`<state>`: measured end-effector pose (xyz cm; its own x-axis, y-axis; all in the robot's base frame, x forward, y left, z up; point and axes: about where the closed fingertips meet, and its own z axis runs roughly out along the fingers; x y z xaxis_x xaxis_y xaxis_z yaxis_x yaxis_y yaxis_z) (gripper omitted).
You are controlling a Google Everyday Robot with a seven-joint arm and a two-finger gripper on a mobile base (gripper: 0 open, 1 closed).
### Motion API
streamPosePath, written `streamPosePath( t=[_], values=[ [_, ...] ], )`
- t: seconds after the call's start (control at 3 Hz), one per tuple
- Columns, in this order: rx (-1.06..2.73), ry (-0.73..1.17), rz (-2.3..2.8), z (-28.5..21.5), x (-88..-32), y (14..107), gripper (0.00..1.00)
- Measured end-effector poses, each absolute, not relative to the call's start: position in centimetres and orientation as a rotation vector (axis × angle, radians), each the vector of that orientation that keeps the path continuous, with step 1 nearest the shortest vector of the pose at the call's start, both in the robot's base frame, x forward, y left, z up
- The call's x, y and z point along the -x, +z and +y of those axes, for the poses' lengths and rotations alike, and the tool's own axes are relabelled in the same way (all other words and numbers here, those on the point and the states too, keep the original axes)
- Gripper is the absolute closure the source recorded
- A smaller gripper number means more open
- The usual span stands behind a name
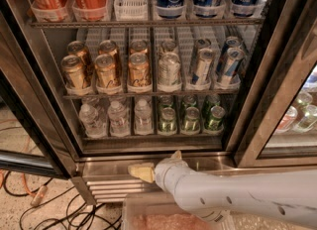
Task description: Pick green can from bottom shelf of fridge
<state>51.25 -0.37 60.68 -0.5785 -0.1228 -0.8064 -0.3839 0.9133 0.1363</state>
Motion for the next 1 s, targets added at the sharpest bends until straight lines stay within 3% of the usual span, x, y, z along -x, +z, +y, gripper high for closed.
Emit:
streamPosePath(
  t=[1.0],
  values=[
    [0.148,0.355,2.000,1.0,-54.1,58.6,0.00]
  ],
)
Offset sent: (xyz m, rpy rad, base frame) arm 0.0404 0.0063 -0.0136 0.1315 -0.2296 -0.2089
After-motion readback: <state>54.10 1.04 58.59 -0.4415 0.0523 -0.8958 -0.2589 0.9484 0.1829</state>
